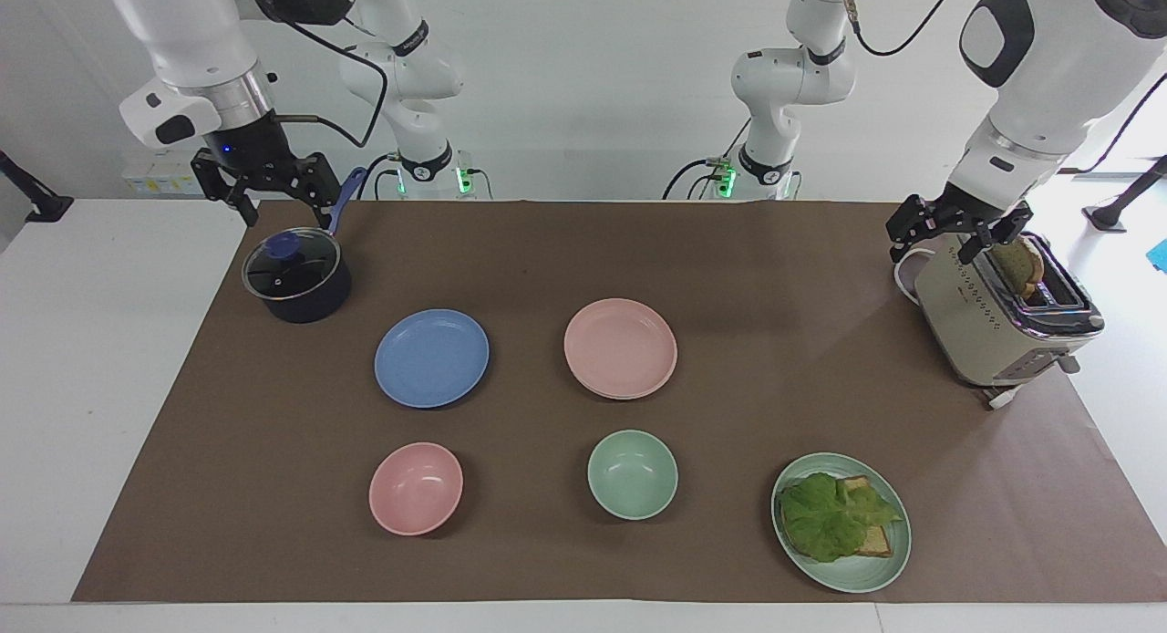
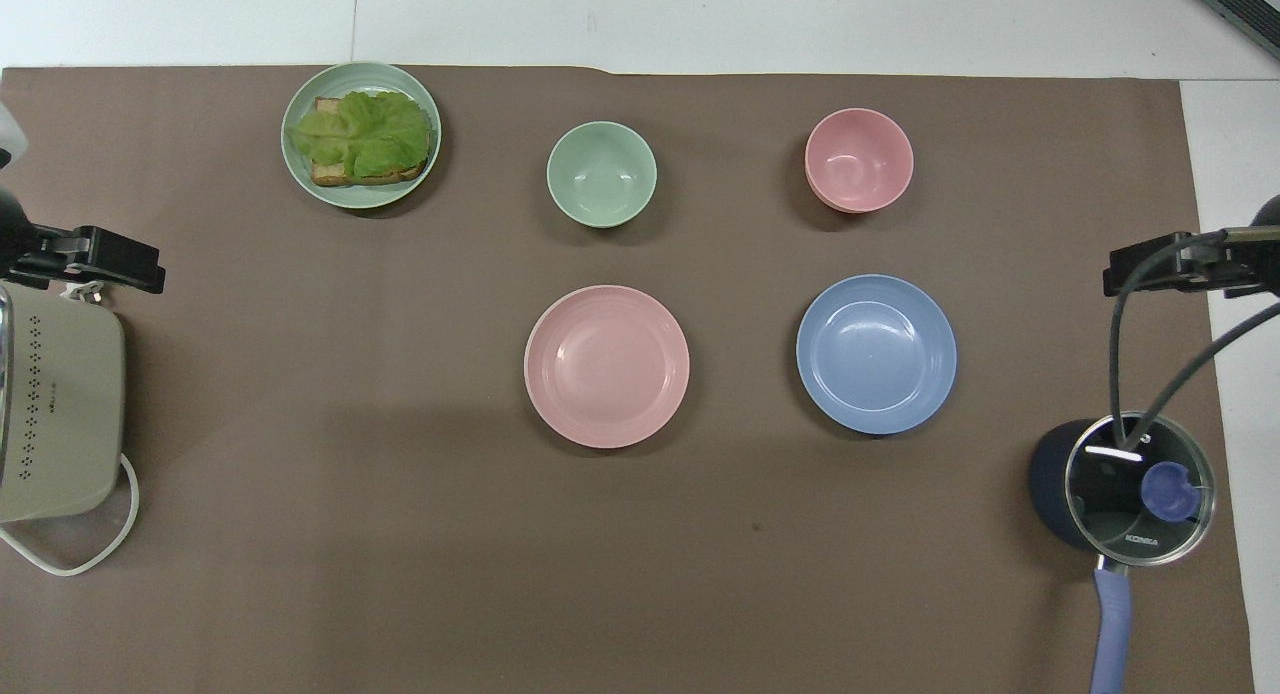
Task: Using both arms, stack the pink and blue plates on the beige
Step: 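Reach the right gripper to the blue plate's rim and grasp it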
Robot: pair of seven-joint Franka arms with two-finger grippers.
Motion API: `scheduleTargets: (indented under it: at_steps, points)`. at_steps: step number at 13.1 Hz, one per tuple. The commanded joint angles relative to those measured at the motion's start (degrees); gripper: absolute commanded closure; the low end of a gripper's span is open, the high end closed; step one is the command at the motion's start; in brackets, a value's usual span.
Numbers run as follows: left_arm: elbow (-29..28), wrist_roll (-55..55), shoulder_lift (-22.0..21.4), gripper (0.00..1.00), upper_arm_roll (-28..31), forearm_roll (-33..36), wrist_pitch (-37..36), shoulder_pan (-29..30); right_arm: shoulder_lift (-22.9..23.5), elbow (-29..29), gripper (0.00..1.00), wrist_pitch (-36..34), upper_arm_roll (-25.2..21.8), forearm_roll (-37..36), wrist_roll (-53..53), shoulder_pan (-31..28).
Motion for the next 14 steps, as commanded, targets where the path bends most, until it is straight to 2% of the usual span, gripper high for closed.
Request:
scheduleTargets:
  at_steps: [1,5,7,10,14]
  points:
    - [-0.17,0.54,-0.21,0.00,-0.64,0.90,-0.69,0.45,0.27,-6.02,0.00,7.05,0.07,1.19,0.60,-0.09]
    - [-0.17,0.54,-0.21,0.00,-0.64,0.63,-0.60,0.54,5.10,-11.73,0.00,15.41,0.07,1.19,0.33,-0.09]
    - [-0.17,0.54,-0.21,0.00,-0.64,0.63,-0.60,0.54,6.08,-18.21,0.00,24.96,0.07,1.19,-0.10,-0.09]
    - [-0.17,0.54,-0.21,0.00,-0.64,0.63,-0.60,0.54,6.52,-26.48,0.00,33.58,0.15,1.19,-0.37,0.08]
    - [-0.17,0.54,-0.30,0.00,-0.64,0.63,-0.60,0.54,9.85,-28.88,0.00,38.80,0.42,1.28,-0.28,0.08]
